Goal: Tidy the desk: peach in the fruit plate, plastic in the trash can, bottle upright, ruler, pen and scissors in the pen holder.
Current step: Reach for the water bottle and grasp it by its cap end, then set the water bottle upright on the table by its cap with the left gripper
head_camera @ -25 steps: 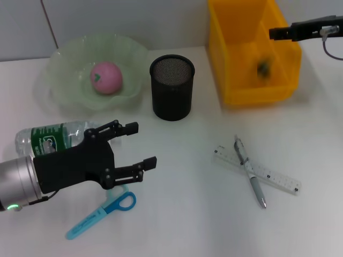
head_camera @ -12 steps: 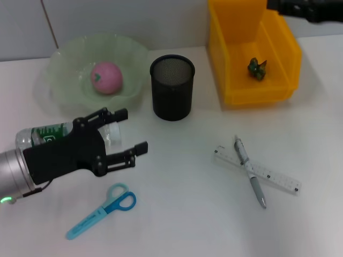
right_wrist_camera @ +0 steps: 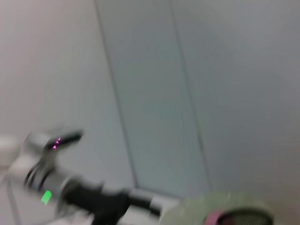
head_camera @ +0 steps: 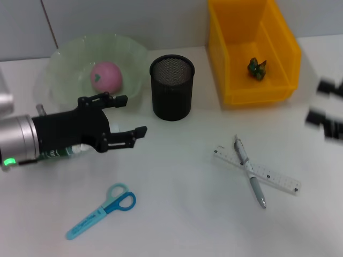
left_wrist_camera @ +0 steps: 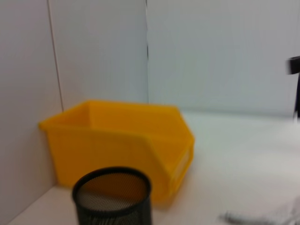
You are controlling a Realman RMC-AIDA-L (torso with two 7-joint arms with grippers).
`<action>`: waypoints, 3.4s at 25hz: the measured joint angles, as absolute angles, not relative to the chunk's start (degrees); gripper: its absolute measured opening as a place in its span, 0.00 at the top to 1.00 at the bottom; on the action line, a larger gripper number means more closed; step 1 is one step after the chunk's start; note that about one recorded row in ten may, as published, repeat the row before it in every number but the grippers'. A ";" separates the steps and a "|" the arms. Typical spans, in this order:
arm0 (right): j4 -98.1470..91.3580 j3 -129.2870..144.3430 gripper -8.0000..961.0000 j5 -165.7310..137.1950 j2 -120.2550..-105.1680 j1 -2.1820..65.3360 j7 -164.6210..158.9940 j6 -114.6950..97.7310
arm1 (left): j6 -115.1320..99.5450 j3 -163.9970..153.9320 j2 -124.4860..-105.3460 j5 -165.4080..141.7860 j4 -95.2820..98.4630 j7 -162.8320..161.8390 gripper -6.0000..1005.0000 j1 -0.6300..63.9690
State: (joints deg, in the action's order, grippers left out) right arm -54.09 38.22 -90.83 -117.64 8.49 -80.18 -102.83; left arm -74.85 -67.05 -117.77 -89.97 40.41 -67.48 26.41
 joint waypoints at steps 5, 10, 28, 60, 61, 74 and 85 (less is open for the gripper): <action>-46.99 32.84 0.13 -100.71 -117.10 8.27 -72.23 -106.94 | -72.39 -67.79 -118.41 -106.90 56.44 -82.71 0.16 26.94; -43.83 30.03 0.13 -104.39 -117.02 8.24 -69.45 -107.21 | -70.35 -72.47 -118.47 -120.79 61.67 -91.44 0.16 31.49; -42.08 30.33 0.14 -104.83 -116.98 8.54 -68.35 -107.06 | -66.72 -82.85 -118.85 -138.62 60.60 -104.75 0.16 38.24; -40.08 30.34 0.14 -106.33 -116.98 8.96 -68.29 -107.04 | -61.25 -84.14 -118.91 -142.89 54.34 -105.81 0.19 41.36; -40.08 30.36 0.14 -106.33 -116.98 8.96 -68.29 -107.04 | -61.26 -84.34 -118.92 -142.97 54.32 -106.00 0.23 41.40; -40.07 30.31 0.15 -107.09 -116.99 9.02 -68.28 -107.04 | -60.14 -85.14 -118.98 -145.04 52.89 -107.06 0.44 42.01; -38.88 29.88 0.15 -107.65 -116.97 8.94 -68.29 -107.04 | -58.92 -87.70 -119.00 -145.21 54.17 -107.04 0.51 42.01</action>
State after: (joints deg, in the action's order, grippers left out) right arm -38.88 29.88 -107.65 -116.97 8.94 -68.30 -107.04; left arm -58.92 -87.70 -119.00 -145.21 54.17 -107.04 42.01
